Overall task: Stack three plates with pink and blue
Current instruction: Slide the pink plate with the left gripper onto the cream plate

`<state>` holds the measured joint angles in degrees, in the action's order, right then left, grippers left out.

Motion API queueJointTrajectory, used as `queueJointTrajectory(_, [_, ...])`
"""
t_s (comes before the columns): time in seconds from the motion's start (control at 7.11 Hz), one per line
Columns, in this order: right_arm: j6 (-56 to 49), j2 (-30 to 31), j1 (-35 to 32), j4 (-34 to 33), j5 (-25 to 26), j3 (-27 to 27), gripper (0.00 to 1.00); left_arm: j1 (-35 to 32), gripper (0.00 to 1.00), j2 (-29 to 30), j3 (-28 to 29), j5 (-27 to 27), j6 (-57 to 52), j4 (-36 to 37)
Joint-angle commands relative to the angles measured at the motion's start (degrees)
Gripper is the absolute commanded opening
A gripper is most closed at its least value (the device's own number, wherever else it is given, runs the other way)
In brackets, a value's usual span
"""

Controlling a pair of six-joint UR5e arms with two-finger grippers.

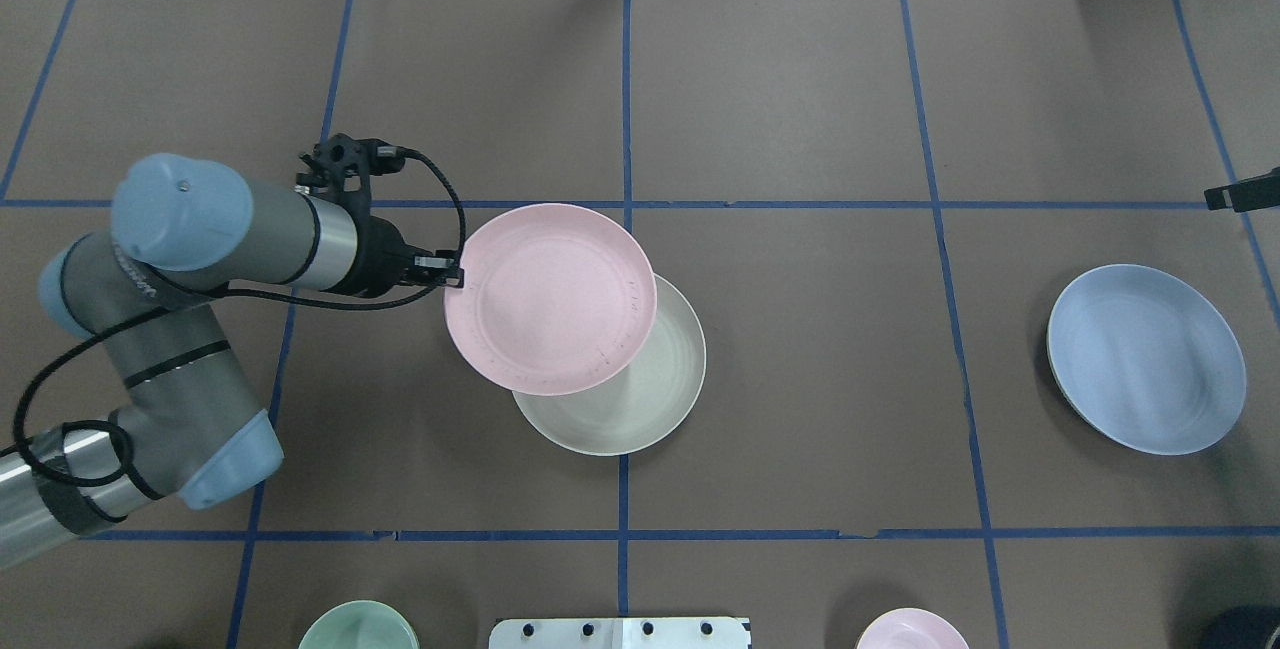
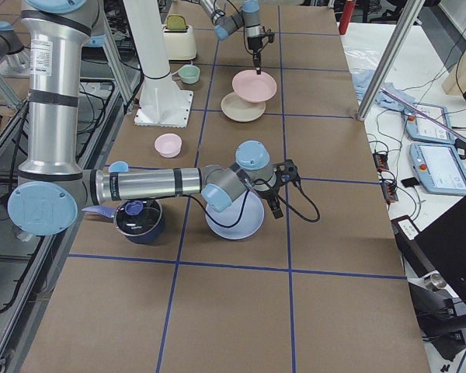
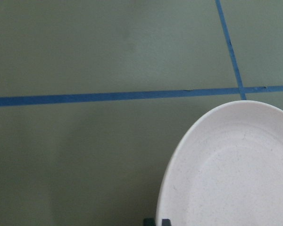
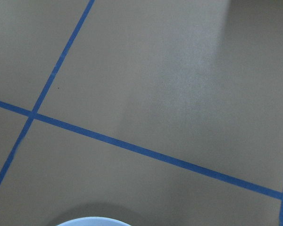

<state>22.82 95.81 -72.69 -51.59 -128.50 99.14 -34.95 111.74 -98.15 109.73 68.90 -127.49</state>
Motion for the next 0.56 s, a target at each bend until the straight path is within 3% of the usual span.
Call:
queueJointTrajectory(0.0, [0.0, 0.0, 0.0, 0.0, 0.0, 0.0, 1.00, 3.1, 0.00, 2.4, 1.4, -1.5, 1.5, 0.1])
queueJointTrajectory(0.28, [0.0, 0.0, 0.0, 0.0, 0.0, 0.0, 1.00, 5.6, 0.00, 2.9, 1.3, -3.5, 1.5, 0.1])
queueJointTrajectory(0.42, [0.0, 0.0, 0.0, 0.0, 0.0, 0.0, 1.00, 5.7, 0.09, 2.9, 1.4, -3.5, 1.5, 0.1])
